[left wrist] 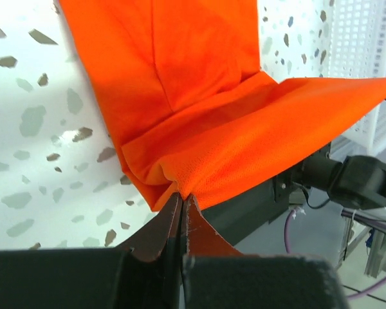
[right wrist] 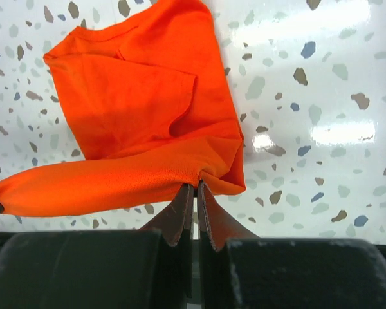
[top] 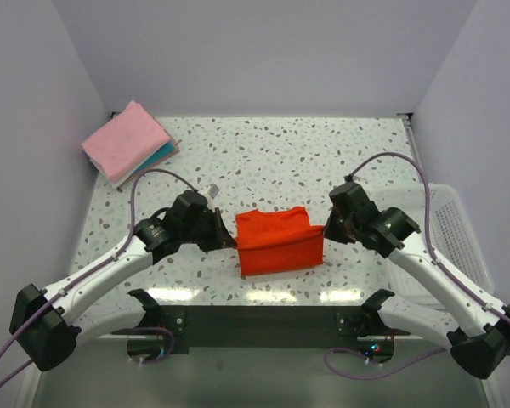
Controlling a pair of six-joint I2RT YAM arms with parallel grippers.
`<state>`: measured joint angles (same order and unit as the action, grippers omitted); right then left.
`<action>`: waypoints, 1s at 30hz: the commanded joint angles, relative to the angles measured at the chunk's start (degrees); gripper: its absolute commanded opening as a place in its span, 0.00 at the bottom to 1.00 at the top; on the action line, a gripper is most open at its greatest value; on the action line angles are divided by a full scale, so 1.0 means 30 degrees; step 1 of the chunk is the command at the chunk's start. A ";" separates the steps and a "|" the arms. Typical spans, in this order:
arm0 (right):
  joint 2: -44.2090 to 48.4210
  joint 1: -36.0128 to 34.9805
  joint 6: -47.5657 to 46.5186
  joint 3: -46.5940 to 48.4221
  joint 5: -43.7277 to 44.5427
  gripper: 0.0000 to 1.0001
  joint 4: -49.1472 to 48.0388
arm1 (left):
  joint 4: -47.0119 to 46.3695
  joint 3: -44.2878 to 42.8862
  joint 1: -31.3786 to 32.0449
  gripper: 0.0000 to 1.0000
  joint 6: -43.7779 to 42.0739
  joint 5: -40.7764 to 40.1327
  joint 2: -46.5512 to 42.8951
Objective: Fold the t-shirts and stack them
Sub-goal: Fold the tshirt
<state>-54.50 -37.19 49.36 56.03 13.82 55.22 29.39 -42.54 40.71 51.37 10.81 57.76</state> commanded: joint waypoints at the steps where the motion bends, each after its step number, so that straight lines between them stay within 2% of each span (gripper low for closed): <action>1: -0.1222 0.0179 -0.0808 0.1215 0.2861 0.00 -0.1119 | -0.0565 -0.0378 -0.1289 0.00 -0.1623 0.0497 0.0899; 8: -0.3772 0.1262 -0.1922 0.1977 0.3068 0.00 -0.2789 | -0.1357 -0.1169 -0.2406 0.00 -0.2740 0.0968 0.3217; 16: -0.6645 0.3078 -0.3386 0.2738 0.1400 0.00 -0.4869 | -0.2558 -0.2019 -0.4164 0.00 -0.3530 0.1230 0.5295; 30: -1.1421 0.3929 -0.4735 0.5111 0.0694 0.00 -0.6102 | -0.3321 -0.4069 -0.5864 0.00 -0.5054 0.1876 0.9952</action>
<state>-87.46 -26.76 37.60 68.40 12.45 38.39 19.70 -51.99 24.67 39.57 17.41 85.65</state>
